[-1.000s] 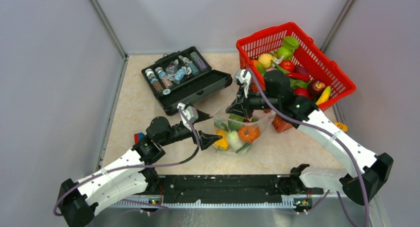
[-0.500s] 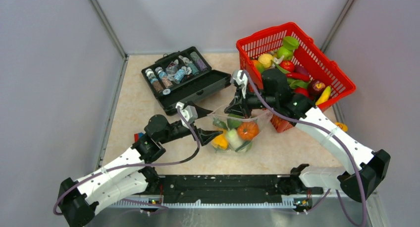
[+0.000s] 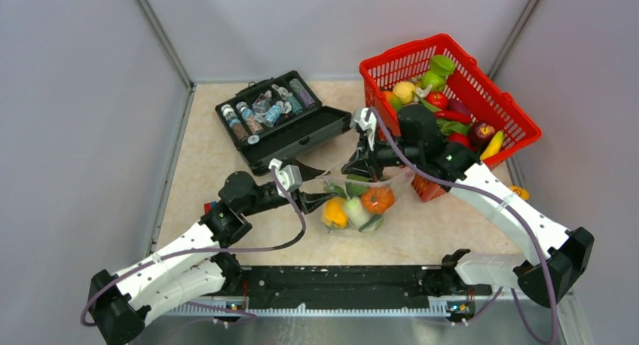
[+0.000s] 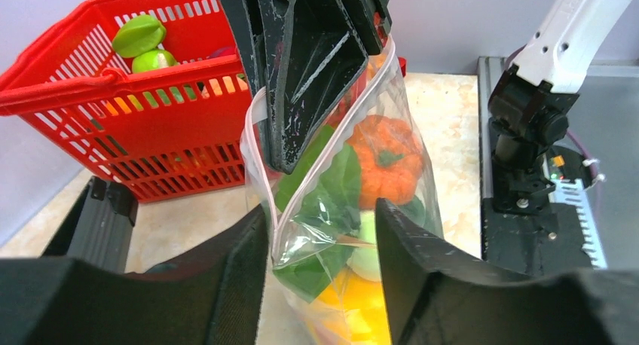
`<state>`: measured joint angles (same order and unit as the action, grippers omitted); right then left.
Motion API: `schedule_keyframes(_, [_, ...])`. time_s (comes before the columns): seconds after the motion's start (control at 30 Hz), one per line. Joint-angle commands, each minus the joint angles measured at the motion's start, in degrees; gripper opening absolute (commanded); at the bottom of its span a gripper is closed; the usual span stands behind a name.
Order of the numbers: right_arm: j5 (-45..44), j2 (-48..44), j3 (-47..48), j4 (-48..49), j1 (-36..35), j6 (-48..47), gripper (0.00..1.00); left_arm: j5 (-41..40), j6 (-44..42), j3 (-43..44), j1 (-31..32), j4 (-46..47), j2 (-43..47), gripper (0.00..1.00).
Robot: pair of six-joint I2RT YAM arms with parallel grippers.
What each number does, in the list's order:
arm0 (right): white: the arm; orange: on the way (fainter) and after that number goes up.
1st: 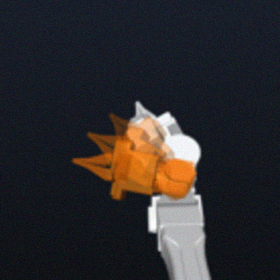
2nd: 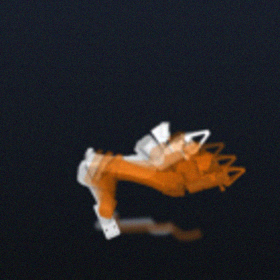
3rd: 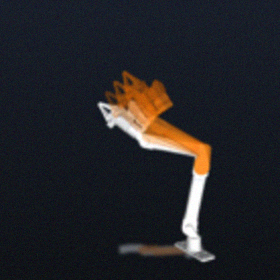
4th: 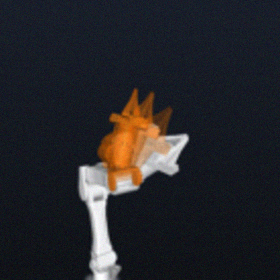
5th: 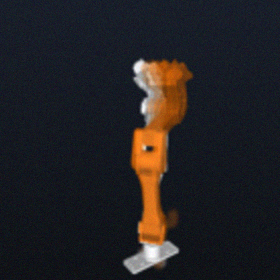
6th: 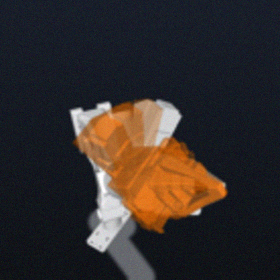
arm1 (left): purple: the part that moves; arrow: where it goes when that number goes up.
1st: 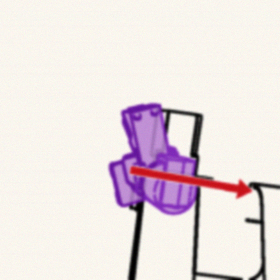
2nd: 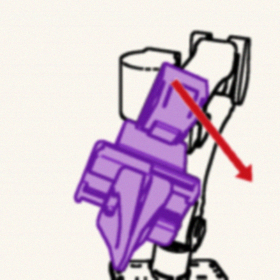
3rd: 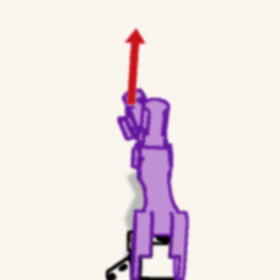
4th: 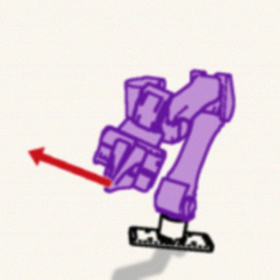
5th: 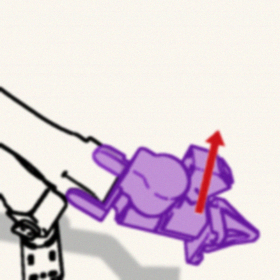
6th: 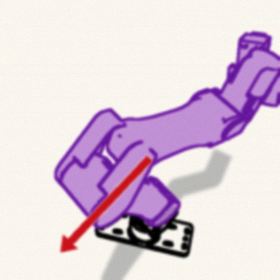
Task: Place the food in the zip-top bag and seal the zipper
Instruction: Adjust the zipper food storage bag at the center of the board.
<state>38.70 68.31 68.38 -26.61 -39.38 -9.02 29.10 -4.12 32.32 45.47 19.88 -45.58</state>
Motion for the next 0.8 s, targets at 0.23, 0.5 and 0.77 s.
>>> schedule_keyframes(0.23, [2.3,-1.7,0.5,2.5,-0.5,-0.4,0.0,-1.3,-1.7,3.4,-0.2,0.4,1.5,0.4])
schedule_keyframes(0.5, [-1.4,-3.6,-0.8,4.6,-0.5,1.8,0.14,-4.6,-1.3,3.6,-0.2,0.7,1.1,0.01])
schedule_keyframes(0.77, [-19.6,-13.7,-4.9,11.3,-0.5,6.3,0.59,-6.3,-2.3,3.1,-0.2,-2.2,1.7,0.0])
